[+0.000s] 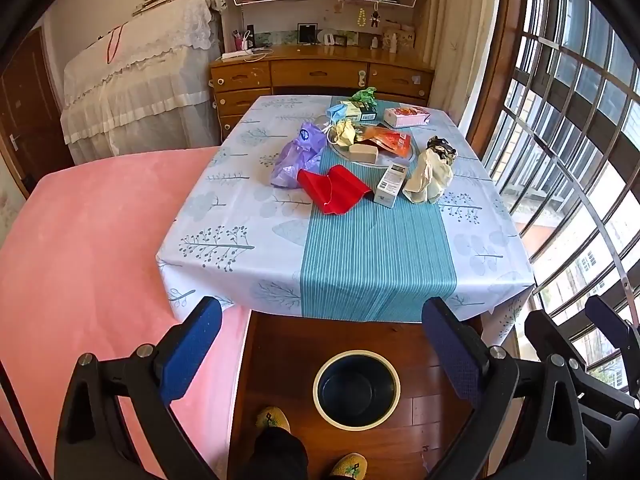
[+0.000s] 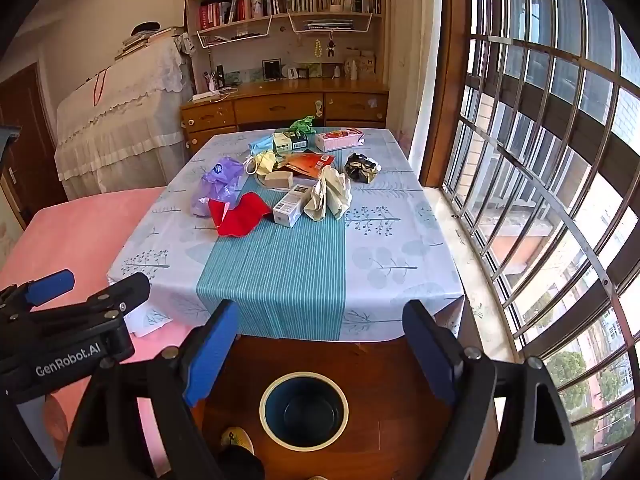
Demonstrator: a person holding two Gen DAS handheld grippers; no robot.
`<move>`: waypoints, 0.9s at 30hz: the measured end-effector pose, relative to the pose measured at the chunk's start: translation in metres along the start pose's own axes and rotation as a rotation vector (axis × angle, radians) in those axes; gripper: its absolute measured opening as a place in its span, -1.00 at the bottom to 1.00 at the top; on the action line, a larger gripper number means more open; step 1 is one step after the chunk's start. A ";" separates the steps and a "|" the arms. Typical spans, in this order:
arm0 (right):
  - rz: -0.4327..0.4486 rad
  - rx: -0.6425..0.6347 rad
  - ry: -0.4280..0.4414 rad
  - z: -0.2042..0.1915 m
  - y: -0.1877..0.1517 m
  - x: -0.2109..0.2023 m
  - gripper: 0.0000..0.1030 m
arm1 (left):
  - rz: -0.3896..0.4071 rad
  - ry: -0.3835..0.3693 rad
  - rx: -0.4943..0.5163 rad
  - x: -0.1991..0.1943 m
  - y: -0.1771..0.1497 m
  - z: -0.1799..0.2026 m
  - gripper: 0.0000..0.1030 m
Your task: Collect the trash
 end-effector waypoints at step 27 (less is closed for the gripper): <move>-0.018 0.022 0.036 0.008 -0.008 0.005 0.64 | -0.018 -0.007 -0.004 0.004 -0.003 0.006 0.90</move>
Point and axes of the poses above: each gripper's, at about its wrist camera, not at the fingertips, and x roughly the way its jaws point, z to its right, y to its top, the point moved 4 cm from there along x, roughly the way its jaws point, and after that the axes turned 5 degrees about -y, right-handed, at the moved point
